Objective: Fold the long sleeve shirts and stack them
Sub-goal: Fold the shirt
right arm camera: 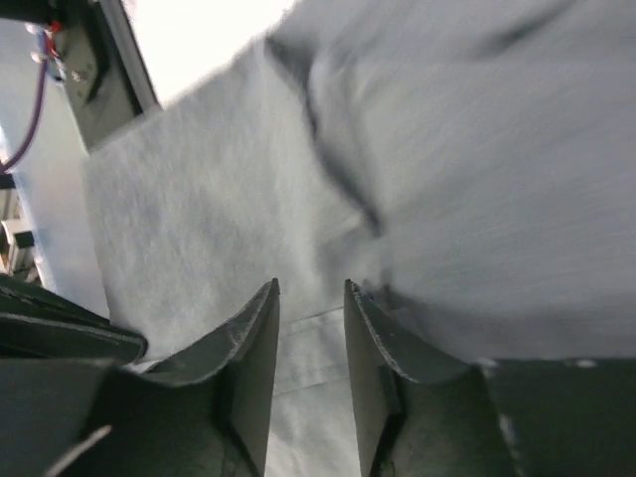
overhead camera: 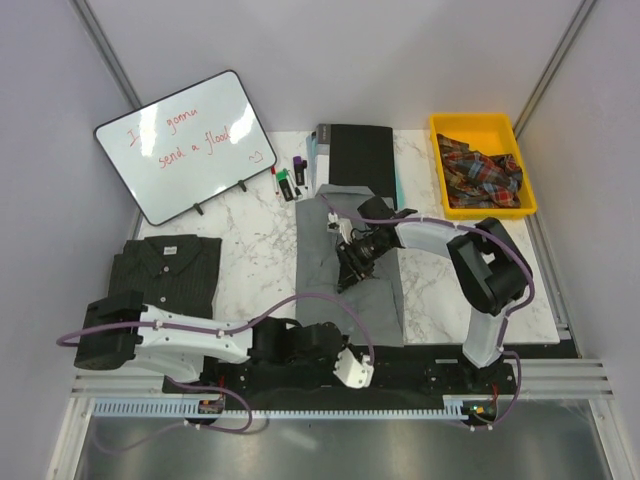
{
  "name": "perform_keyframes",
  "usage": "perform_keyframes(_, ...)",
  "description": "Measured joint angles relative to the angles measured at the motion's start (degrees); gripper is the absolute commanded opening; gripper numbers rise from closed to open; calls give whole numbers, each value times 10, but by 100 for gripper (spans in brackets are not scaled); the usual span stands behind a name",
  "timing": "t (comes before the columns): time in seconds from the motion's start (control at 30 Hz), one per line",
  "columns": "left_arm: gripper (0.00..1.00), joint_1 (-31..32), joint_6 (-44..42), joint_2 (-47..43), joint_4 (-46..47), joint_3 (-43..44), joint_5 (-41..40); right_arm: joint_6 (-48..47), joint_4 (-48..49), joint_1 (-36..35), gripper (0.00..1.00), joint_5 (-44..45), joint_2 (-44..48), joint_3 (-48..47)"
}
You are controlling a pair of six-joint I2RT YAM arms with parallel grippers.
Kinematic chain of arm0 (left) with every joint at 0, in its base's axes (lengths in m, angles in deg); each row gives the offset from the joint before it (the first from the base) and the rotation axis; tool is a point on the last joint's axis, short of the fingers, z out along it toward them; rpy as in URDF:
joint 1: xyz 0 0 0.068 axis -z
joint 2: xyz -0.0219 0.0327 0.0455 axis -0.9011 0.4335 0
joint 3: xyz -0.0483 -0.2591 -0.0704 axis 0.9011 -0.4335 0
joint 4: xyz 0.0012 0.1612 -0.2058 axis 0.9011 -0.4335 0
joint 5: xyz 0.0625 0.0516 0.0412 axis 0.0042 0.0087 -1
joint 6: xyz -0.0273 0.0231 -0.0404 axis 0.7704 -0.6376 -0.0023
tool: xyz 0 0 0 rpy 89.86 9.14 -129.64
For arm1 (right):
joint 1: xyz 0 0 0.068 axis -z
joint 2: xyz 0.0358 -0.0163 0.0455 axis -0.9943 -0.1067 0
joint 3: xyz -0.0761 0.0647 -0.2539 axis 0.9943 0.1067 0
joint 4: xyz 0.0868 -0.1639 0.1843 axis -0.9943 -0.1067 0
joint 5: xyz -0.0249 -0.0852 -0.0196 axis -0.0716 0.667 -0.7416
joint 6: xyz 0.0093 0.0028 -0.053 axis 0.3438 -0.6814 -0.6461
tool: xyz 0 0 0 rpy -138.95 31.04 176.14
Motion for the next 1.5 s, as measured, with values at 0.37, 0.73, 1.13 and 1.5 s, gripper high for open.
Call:
perform_keyframes(0.37,2,31,152,-10,-208,107,140,-71,-118,116,64,38,-11,-267)
perform_keyframes(0.73,2,30,206,-10,-268,176,215,-144,-165,141,57,105,-174,-349)
perform_keyframes(1.13,2,-63,174,-11,-287,218,229,-171,-170,122,40,98,-196,-348)
perform_keyframes(1.5,2,-277,-39,102,-185,236,250,-196,-174,118,35,81,-196,-325)
